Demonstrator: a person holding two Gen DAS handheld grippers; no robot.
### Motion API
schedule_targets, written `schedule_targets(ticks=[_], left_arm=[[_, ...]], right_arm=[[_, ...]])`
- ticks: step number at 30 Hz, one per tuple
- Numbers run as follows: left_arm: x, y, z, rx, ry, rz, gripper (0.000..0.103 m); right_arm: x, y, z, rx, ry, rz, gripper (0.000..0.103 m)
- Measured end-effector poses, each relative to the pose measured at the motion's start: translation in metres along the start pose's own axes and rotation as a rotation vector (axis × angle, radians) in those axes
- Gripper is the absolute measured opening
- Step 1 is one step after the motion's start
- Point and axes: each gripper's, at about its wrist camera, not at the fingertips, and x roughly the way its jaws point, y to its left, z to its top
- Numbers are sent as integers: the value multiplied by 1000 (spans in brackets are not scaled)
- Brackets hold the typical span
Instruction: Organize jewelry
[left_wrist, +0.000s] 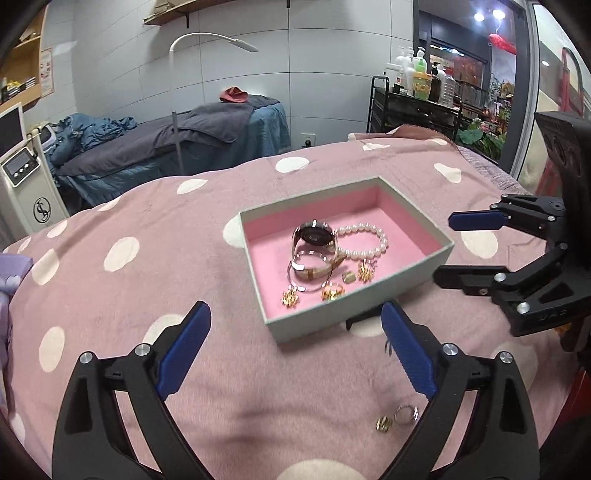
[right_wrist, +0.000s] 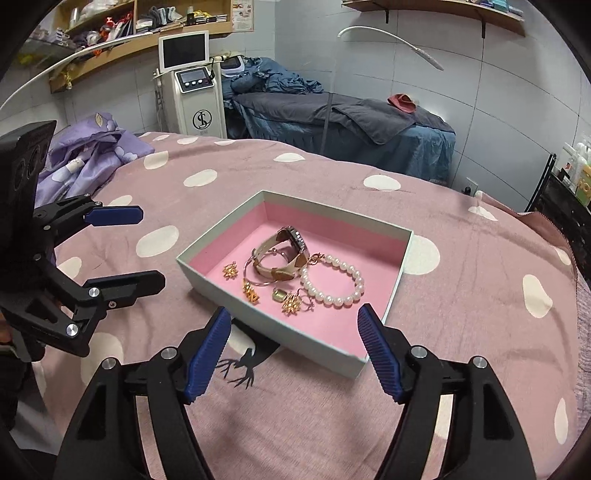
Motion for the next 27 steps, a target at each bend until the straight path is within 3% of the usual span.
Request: schedule_targets(ticks=[13,19,24,27], left_arm=[[-23,-2,-65,-16,39,46,93],[-30,-7,-84,-24,52,44,93],[-32,-14,-91,-10,61,24,92],[-31,-20,-92,9,69,11,86]], right_arm=[[-4,51,-48,-49,69,122,69],[8,74,-59,-91,113,163,49],[16,88,-62,-126,136,178,40],[22,94,-64,-150,149,166,33]])
